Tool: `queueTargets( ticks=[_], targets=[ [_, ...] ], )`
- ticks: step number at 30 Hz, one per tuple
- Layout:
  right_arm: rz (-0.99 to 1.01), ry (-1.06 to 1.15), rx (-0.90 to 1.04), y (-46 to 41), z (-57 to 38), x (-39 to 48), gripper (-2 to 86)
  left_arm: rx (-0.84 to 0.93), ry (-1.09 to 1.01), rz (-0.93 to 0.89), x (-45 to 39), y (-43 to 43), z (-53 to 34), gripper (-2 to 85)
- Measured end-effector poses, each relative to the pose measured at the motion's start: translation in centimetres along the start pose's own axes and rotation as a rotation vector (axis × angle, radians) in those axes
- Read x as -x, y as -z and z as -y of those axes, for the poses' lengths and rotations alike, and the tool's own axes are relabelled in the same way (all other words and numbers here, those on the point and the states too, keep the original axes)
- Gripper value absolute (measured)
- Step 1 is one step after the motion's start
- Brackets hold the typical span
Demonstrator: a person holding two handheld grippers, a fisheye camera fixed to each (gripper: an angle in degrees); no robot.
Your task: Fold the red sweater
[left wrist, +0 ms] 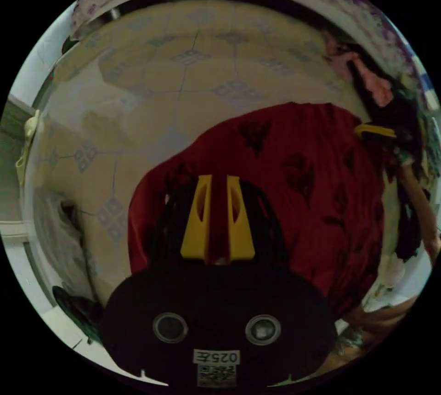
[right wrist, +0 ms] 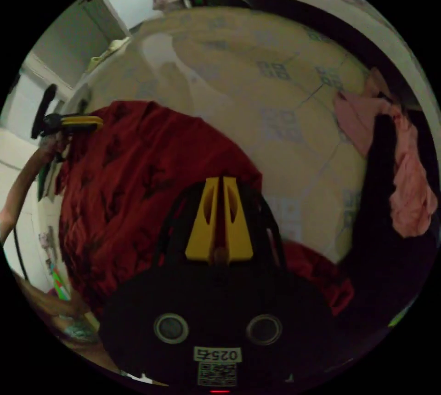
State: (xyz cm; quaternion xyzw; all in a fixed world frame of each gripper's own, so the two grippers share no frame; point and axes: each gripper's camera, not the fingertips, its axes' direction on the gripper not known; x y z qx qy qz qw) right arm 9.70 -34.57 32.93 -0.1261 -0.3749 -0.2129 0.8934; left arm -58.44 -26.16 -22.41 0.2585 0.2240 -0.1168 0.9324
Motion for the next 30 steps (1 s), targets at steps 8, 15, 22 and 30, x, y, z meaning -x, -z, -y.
queueTargets(
  ticks=[8, 15, 22, 30],
  targets=[
    [0.096, -0.200, -0.094, -4.4, 10.6, -2.0, -0.9, -0.054, 0.192, 0.154, 3.5, -2.2, 6.5, -0.9],
    [0.264, -0.191, -0.401, -1.7, 6.7, 2.3, 0.8, -0.265, 0.395, -0.076, 9.9, 3.1, -2.4, -0.8],
    [0.438, 0.088, -0.488, -1.0, -8.3, 15.7, 9.9, -0.228, 0.328, 0.059, 9.1, 9.2, -27.4, 2.4],
    [0.614, 0.154, -0.438, -4.9, -9.2, 31.3, 12.2, -0.231, 0.708, -0.085, 12.2, 7.2, -40.5, 7.5]
  ],
)
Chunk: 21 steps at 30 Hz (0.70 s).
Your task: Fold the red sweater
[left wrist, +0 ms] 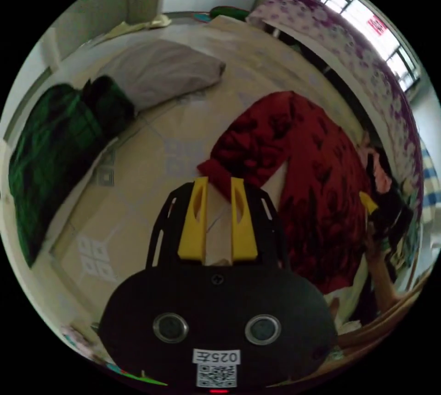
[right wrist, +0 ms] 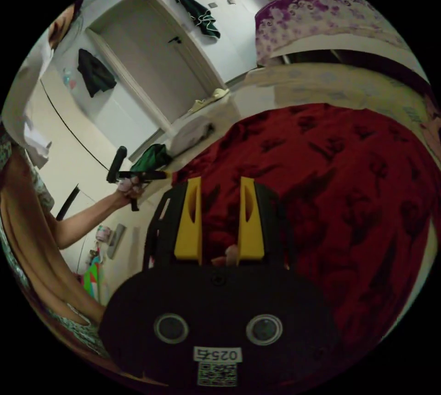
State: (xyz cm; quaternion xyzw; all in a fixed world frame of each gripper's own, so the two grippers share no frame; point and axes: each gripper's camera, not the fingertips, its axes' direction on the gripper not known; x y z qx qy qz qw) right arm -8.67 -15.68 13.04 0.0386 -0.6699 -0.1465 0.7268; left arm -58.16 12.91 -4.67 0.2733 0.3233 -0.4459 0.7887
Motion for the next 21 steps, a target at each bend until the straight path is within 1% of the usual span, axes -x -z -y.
queueTargets(
  ticks=[2, 6, 8, 10, 12, 14, 17, 21],
  targets=[
    [0.050, 0.030, 0.028, -3.1, 1.0, 2.4, 12.4, -0.004, 0.152, -0.060, 2.6, -0.6, 0.1, 7.6],
    [0.081, 0.117, 0.128, -7.2, 2.8, 6.2, 13.3, -0.049, 0.232, -0.104, 5.1, -0.7, -0.1, 2.6],
    [0.087, 0.182, 0.238, -10.0, 3.7, 8.9, 13.7, -0.095, 0.256, -0.370, 6.6, -0.1, -0.4, 0.1],
    [0.082, 0.203, 0.286, -12.0, 4.0, 11.0, 15.2, -0.132, 0.280, -0.503, 7.0, 1.4, -0.6, -0.5],
    [0.048, 0.264, 0.268, -13.5, 4.3, 13.5, 16.5, -0.165, 0.251, -0.500, 6.5, 3.7, -0.4, -0.8],
    [-0.091, 0.375, 0.187, -14.9, 5.3, 16.6, 16.1, -0.165, 0.194, -0.513, 5.8, 6.0, 0.4, -1.1],
    [-0.276, 0.430, 0.165, -17.9, 7.3, 18.6, 13.6, -0.122, 0.105, -0.548, 5.2, 7.3, 1.7, -1.4],
    [-0.287, 0.368, 0.205, -21.1, 10.0, 18.5, 13.3, -0.047, 0.023, -0.624, 4.9, 7.4, 2.4, -1.5]
  ],
)
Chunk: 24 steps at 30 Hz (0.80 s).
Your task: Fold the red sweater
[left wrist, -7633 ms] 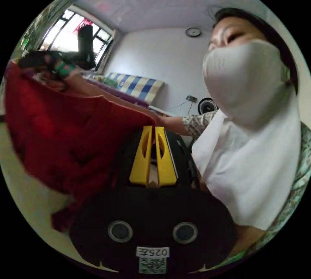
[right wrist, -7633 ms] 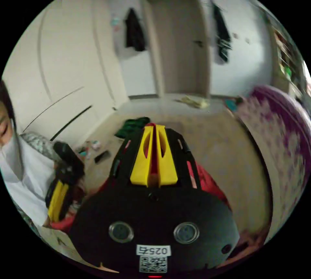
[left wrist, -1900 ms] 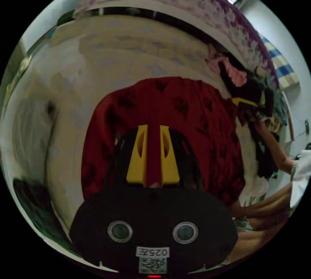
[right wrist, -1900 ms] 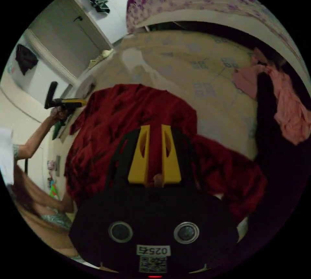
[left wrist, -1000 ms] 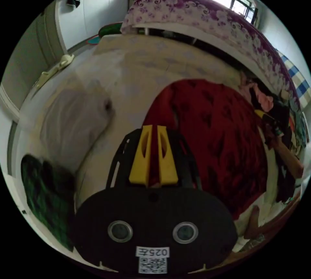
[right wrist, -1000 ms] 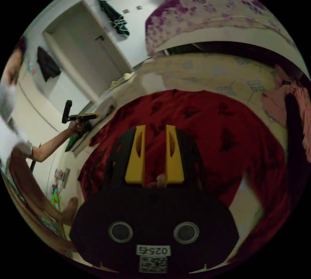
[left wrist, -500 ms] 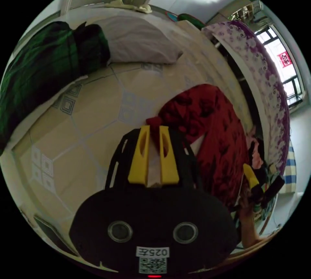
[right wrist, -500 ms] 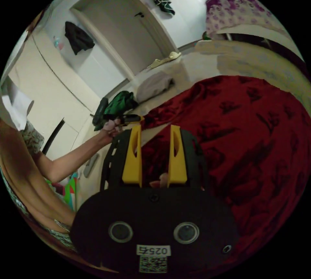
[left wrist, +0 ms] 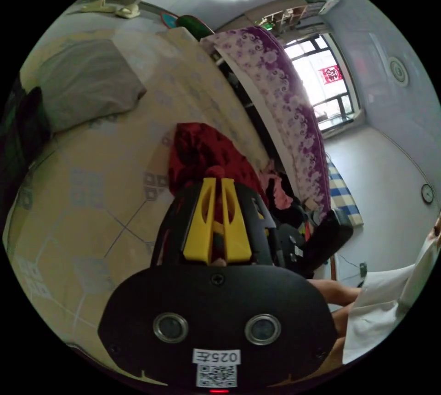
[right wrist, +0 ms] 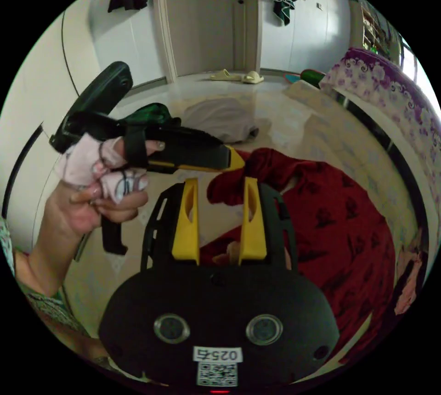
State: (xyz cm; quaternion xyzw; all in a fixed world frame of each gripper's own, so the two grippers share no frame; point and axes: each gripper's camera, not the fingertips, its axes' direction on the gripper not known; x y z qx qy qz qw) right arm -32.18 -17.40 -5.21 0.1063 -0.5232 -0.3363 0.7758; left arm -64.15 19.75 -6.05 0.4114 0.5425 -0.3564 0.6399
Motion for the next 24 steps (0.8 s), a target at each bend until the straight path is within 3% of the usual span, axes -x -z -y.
queueTargets(
  ticks=[4, 8, 10, 13, 17, 21, 24],
  targets=[
    [-0.062, -0.013, 0.013, 0.0, 2.0, -1.4, 1.7, -0.104, -0.044, -0.041, 0.5, 1.7, -0.9, -1.1],
    [0.041, -0.081, 0.150, 0.3, 6.6, -7.6, -0.1, -0.523, 0.070, -0.024, 3.3, 5.3, -6.4, -1.3],
    [0.160, -0.124, 0.253, -0.4, 10.4, -10.9, -0.3, -0.588, 0.100, 0.050, 3.8, 4.9, -8.6, -1.5],
    [0.419, -0.206, 0.320, -1.2, 17.1, -14.3, -0.4, -0.428, 0.029, 0.100, 3.7, 0.1, -8.8, -1.3],
    [0.662, -0.284, 0.205, -0.7, 24.8, -16.5, -0.5, -0.251, -0.064, 0.107, 4.1, -8.3, -5.3, -0.9],
    [0.624, -0.231, 0.254, -2.2, 28.5, -17.0, -0.6, -0.323, -0.131, 0.137, 4.4, -13.9, -1.2, -1.5],
    [0.628, -0.241, 0.276, -2.9, 29.5, -18.3, -0.6, -0.271, -0.096, 0.230, 6.0, -19.6, 2.5, -1.3]
  ],
)
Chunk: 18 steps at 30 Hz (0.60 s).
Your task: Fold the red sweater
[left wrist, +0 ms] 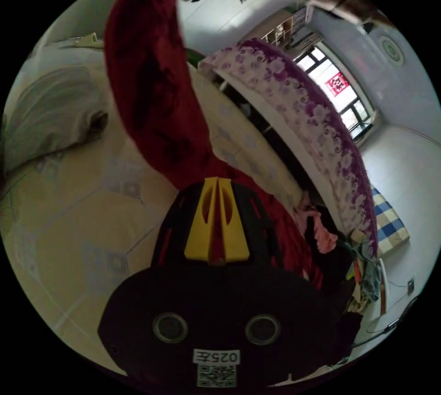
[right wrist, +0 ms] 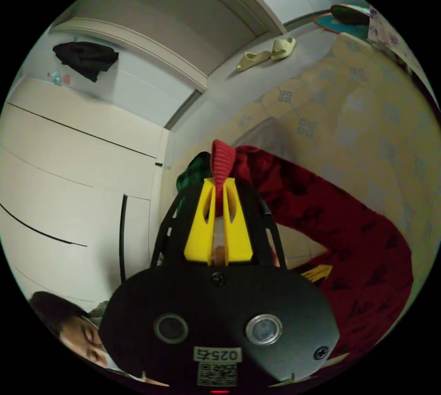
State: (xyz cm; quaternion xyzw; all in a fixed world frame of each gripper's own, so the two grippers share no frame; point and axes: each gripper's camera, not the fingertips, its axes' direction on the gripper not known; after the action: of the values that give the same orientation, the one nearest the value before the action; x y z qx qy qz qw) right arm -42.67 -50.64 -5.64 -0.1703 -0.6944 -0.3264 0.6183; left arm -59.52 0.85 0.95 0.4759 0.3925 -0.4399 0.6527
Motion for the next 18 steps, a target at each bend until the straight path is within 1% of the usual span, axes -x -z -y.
queueTargets(
  ticks=[1, 3, 4, 5, 6, 8, 9, 10, 11, 12, 14, 16, 18],
  targets=[
    [-0.003, -0.008, -0.009, 0.8, 0.1, -0.7, -0.5, 0.046, -0.016, 0.019, 0.2, -2.6, 0.4, -1.2],
    [-0.030, -0.022, -0.032, 2.7, -0.5, -2.0, -0.5, 0.148, 0.002, 0.138, 1.0, -6.1, 0.6, -1.0],
    [-0.065, -0.034, -0.051, 4.6, -1.5, -3.0, -0.6, 0.222, 0.041, 0.230, 2.0, -8.2, 0.4, -1.0],
    [-0.116, -0.061, -0.088, 6.9, -3.0, -4.2, -0.6, 0.240, 0.049, 0.276, 2.9, -9.4, -0.2, -0.9],
    [-0.145, -0.078, -0.103, 8.1, -4.0, -4.9, -0.6, 0.218, 0.028, 0.256, 3.1, -9.5, -0.5, -0.9],
    [-0.308, -0.115, -0.110, 13.2, -8.5, -7.5, -0.6, 0.206, -0.003, 0.241, 3.5, -10.1, -1.8, -1.0],
    [-0.356, -0.137, -0.110, 14.5, -9.9, -8.3, -0.6, 0.205, -0.012, 0.229, 3.5, -10.2, -2.3, -1.0],
    [-0.437, -0.173, -0.107, 16.9, -12.9, -10.0, -0.6, 0.198, -0.027, 0.181, 3.4, -10.0, -3.4, -1.0],
    [-0.496, -0.213, -0.080, 18.7, -15.9, -12.2, -0.6, 0.203, -0.038, 0.122, 3.2, -9.7, -4.9, -0.9],
    [-0.528, -0.236, -0.065, 19.5, -17.4, -13.4, -0.6, 0.205, -0.036, 0.104, 3.1, -9.5, -5.6, -0.9],
    [-0.685, -0.325, -0.027, 21.2, -23.1, -18.6, -0.6, 0.219, -0.048, 0.062, 2.8, -8.9, -8.7, -0.9],
    [-0.750, -0.389, 0.020, 21.1, -26.6, -22.7, -0.6, 0.226, -0.074, 0.038, 2.7, -9.1, -10.4, -0.9],
    [-0.726, -0.454, -0.001, 21.0, -29.3, -26.0, -0.6, 0.240, -0.127, 0.073, 2.7, -10.0, -11.3, -0.9]
  ],
)
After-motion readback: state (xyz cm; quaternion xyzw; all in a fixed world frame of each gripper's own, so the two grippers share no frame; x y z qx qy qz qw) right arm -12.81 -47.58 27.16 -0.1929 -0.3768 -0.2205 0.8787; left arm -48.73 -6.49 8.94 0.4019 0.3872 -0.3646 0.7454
